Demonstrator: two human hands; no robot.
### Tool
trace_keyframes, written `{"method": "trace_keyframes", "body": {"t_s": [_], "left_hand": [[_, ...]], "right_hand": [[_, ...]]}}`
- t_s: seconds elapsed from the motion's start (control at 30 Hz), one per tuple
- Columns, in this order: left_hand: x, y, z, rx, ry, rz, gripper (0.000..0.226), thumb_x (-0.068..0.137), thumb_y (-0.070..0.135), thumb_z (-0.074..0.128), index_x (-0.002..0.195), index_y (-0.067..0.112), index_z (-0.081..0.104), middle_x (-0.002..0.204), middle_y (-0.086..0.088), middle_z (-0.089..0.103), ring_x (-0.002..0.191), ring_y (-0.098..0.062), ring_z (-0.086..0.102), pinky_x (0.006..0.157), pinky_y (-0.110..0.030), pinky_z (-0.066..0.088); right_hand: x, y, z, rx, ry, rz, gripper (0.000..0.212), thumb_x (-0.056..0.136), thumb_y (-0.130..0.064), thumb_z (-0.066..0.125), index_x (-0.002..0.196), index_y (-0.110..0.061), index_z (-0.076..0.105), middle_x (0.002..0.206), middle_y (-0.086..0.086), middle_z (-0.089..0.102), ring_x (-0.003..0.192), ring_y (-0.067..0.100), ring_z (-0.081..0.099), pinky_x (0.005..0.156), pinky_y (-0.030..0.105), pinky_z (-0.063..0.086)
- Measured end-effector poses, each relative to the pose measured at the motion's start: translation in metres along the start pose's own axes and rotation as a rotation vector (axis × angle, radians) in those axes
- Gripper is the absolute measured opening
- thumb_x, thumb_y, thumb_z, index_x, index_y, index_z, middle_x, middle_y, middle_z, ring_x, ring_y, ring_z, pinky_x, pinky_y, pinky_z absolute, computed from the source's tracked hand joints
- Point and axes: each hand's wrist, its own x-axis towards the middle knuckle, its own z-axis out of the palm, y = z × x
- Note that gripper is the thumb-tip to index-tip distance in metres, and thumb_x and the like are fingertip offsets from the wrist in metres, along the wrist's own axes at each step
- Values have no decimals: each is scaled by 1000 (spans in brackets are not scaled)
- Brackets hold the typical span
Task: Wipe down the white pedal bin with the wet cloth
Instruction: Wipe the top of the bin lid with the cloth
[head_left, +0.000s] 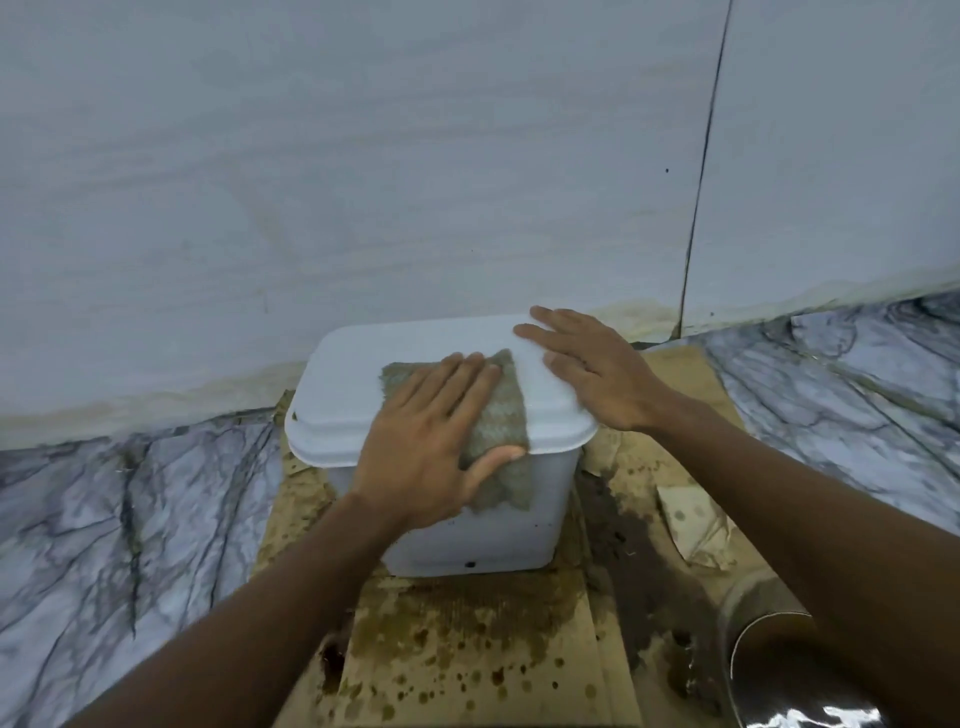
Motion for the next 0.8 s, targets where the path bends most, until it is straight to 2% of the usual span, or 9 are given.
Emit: {"method": "trace_keyframes", "body": {"t_s": [0.17, 0.27, 0.33, 0.4, 0.47, 0.53, 0.6, 0.73, 0.8], "left_hand": [[-29, -55, -18, -18, -27, 0, 78, 93, 67, 50, 150, 13, 45, 154, -7, 45, 145, -22, 39, 118, -43, 33], [-33, -55, -22, -21, -50, -42, 78, 95, 67, 43, 151, 14, 42, 156, -7, 42, 146, -22, 35, 121, -40, 25], [-26, -47, -20, -4, -63, -39, 77, 96, 66, 41, 151, 11, 42, 155, -10, 43, 145, -25, 37, 122, -38, 20], [-20, -39, -19, 7, -57, -32, 75, 98, 63, 42, 149, 8, 45, 152, -13, 47, 143, -28, 40, 122, -42, 25], [-18, -39, -19, -12, -54, -33, 74, 98, 62, 43, 149, 8, 45, 152, -13, 47, 143, -27, 40, 122, -41, 24], [-22, -45, -21, -38, -78, -35, 74, 99, 64, 40, 152, 12, 40, 156, -10, 42, 146, -24, 35, 123, -34, 14], [-29, -56, -23, -52, -101, -44, 73, 100, 64, 38, 154, 15, 36, 158, -8, 38, 148, -22, 30, 123, -31, 10], [-52, -84, -25, -87, -62, -108, 67, 101, 58, 36, 151, 13, 43, 155, -8, 44, 145, -23, 37, 122, -43, 27], [-61, -84, -29, -153, -42, -280, 66, 102, 57, 32, 151, 14, 41, 157, -7, 41, 147, -22, 32, 121, -46, 28]], "right_hand": [[1, -8, -5, -85, -67, -2, 60, 99, -52, 24, 156, -35, 33, 168, -10, 18, 156, 12, 9, 120, 26, 0], [6, -23, -5, -179, -101, -17, 62, 101, -52, 29, 159, -29, 27, 169, -6, 14, 156, 12, 7, 124, 33, 1], [11, -34, -1, -242, -130, -35, 62, 105, -49, 34, 160, -22, 23, 169, -6, 12, 156, 8, 4, 125, 31, -3], [14, -42, 2, -276, -163, -42, 61, 107, -44, 35, 161, -21, 19, 169, -6, 10, 155, 7, 3, 124, 29, -7], [16, -48, 1, -286, -188, -28, 61, 107, -46, 35, 161, -23, 18, 169, -7, 9, 155, 6, 2, 124, 29, -8], [16, -57, 4, -282, -203, -53, 60, 106, -50, 33, 160, -28, 20, 169, -10, 8, 155, 6, 0, 124, 30, -8], [16, -67, 11, -316, -215, -99, 64, 101, -59, 24, 160, -34, 19, 168, -12, 6, 155, 5, -2, 125, 31, -9], [14, -69, 18, -371, -200, -106, 73, 92, -69, 4, 159, -41, 13, 167, -15, 1, 154, 0, -5, 122, 27, -13], [10, -63, 16, -362, -205, -94, 75, 88, -74, -1, 157, -46, 7, 167, -19, -3, 152, -3, -10, 122, 25, -14]]}}
